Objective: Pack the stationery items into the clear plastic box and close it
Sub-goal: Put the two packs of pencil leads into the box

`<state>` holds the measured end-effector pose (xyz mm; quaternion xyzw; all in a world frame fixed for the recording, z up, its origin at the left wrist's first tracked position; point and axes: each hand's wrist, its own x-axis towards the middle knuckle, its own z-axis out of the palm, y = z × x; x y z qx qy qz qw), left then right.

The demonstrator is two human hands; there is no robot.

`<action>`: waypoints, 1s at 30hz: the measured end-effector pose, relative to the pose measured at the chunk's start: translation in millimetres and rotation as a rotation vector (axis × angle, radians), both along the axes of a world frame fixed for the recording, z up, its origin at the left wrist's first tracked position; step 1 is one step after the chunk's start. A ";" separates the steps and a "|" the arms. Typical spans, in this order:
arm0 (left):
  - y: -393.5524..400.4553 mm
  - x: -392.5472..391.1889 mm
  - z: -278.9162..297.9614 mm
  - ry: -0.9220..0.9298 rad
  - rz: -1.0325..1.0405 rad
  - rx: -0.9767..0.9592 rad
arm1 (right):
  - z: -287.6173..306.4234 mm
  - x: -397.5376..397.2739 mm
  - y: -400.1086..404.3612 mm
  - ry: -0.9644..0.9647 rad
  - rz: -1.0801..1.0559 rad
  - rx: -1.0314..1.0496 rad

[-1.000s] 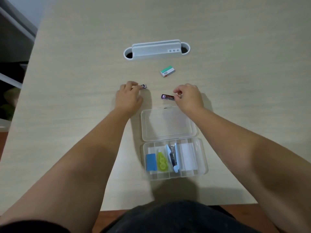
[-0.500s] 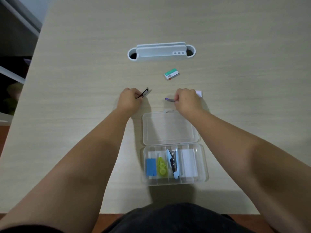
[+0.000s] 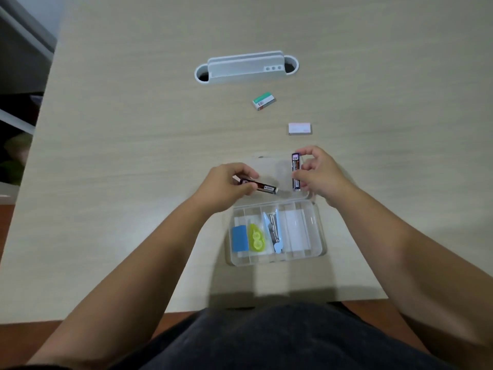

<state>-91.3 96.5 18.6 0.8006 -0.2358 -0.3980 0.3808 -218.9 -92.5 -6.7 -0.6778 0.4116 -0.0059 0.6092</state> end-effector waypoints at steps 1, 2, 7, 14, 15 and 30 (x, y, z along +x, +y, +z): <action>2.8 -6.9 1.7 0.016 -0.006 -0.014 | 0.9 -5.5 2.9 0.010 -0.009 0.020; 4.8 -13.8 2.2 0.034 -0.018 -0.023 | 2.8 -11.0 6.1 0.021 -0.025 0.034; 2.1 -40.2 -2.9 0.059 -0.119 0.003 | 7.4 -28.8 17.5 0.044 -0.108 0.033; -16.2 -62.8 -12.8 -0.103 -0.261 0.025 | 7.3 -43.1 19.4 0.015 -0.186 0.046; -17.6 -63.8 -15.4 -0.162 -0.274 0.022 | 7.1 -43.9 20.2 0.015 -0.185 0.060; 6.5 -28.6 -26.8 -0.415 -0.159 -0.019 | 9.6 -32.9 35.3 0.286 0.285 -0.294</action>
